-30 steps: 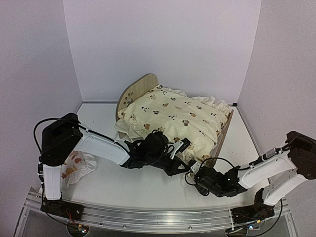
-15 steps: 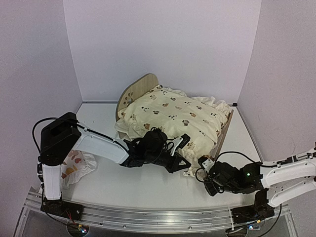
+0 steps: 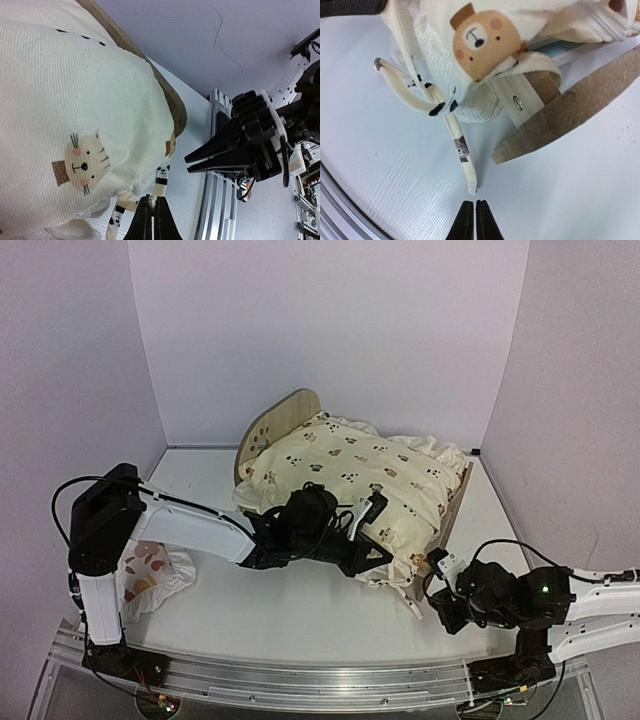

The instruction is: Set up the pet bed

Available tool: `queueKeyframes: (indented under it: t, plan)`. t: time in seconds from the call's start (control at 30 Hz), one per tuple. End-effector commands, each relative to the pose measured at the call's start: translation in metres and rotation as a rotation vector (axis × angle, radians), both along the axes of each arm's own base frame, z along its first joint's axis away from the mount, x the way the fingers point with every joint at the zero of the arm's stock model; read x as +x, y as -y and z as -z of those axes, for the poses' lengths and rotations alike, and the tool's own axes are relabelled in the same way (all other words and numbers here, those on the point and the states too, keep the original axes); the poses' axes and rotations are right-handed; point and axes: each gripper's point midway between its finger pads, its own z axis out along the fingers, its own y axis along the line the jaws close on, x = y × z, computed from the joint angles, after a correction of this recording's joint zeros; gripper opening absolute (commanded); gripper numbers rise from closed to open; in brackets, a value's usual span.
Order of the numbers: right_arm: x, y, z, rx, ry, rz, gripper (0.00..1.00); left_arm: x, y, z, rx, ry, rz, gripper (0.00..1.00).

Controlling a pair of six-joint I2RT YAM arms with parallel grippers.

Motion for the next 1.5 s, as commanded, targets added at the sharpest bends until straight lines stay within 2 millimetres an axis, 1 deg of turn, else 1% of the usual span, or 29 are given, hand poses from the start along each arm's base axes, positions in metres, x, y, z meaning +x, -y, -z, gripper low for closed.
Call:
queueKeyframes:
  t: [0.0, 0.07, 0.1, 0.17, 0.23, 0.37, 0.4, 0.5, 0.6, 0.8, 1.07, 1.13, 1.27, 1.37, 1.47]
  plan:
    - [-0.010, 0.009, 0.023, -0.078, -0.066, -0.012, 0.23, 0.005, 0.005, -0.035, -0.064, 0.046, -0.001, 0.00]
    - [-0.011, 0.008, 0.033, -0.099, -0.096, 0.001, 0.36, 0.005, 0.005, -0.031, -0.059, 0.037, 0.001, 0.00]
    - [-0.012, 0.005, 0.037, -0.098, -0.111, -0.003, 0.39, 0.004, 0.005, -0.029, -0.057, 0.035, 0.003, 0.00]
    - [-0.015, -0.005, 0.045, -0.094, -0.139, -0.027, 0.42, 0.004, 0.005, -0.024, -0.049, 0.029, 0.005, 0.00]
    - [-0.012, -0.013, 0.048, -0.089, -0.138, -0.036, 0.45, 0.003, 0.005, -0.015, -0.035, 0.020, 0.011, 0.00]
    - [-0.003, -0.018, 0.054, -0.138, -0.111, -0.019, 0.47, 0.001, 0.009, 0.005, -0.006, -0.012, 0.029, 0.00]
    - [0.000, -0.020, 0.055, -0.144, -0.104, -0.015, 0.48, 0.000, 0.009, 0.008, -0.004, -0.017, 0.033, 0.00]
    - [0.005, -0.026, 0.060, -0.153, -0.088, -0.009, 0.48, -0.001, 0.010, 0.012, -0.001, -0.026, 0.038, 0.00]
    - [0.014, -0.021, 0.066, -0.197, -0.055, 0.028, 0.47, -0.001, 0.010, 0.013, 0.001, -0.027, 0.040, 0.00]
    - [0.023, -0.008, 0.068, -0.239, 0.010, 0.078, 0.46, -0.001, 0.008, 0.013, 0.001, -0.029, 0.037, 0.00]
    - [0.028, 0.013, 0.070, -0.233, 0.030, 0.138, 0.50, -0.002, 0.009, 0.011, -0.003, -0.030, 0.039, 0.00]
    - [0.029, 0.019, 0.072, -0.229, 0.023, 0.168, 0.50, -0.002, 0.009, 0.011, -0.005, -0.030, 0.041, 0.00]
    - [0.031, 0.029, 0.084, -0.235, -0.012, 0.219, 0.50, -0.001, 0.011, 0.008, -0.008, -0.033, 0.044, 0.00]
    - [0.030, 0.030, 0.092, -0.221, -0.049, 0.233, 0.46, -0.002, 0.012, 0.007, -0.008, -0.034, 0.046, 0.00]
    - [0.024, 0.030, 0.098, -0.197, -0.088, 0.233, 0.38, -0.001, 0.012, 0.007, -0.008, -0.034, 0.041, 0.00]
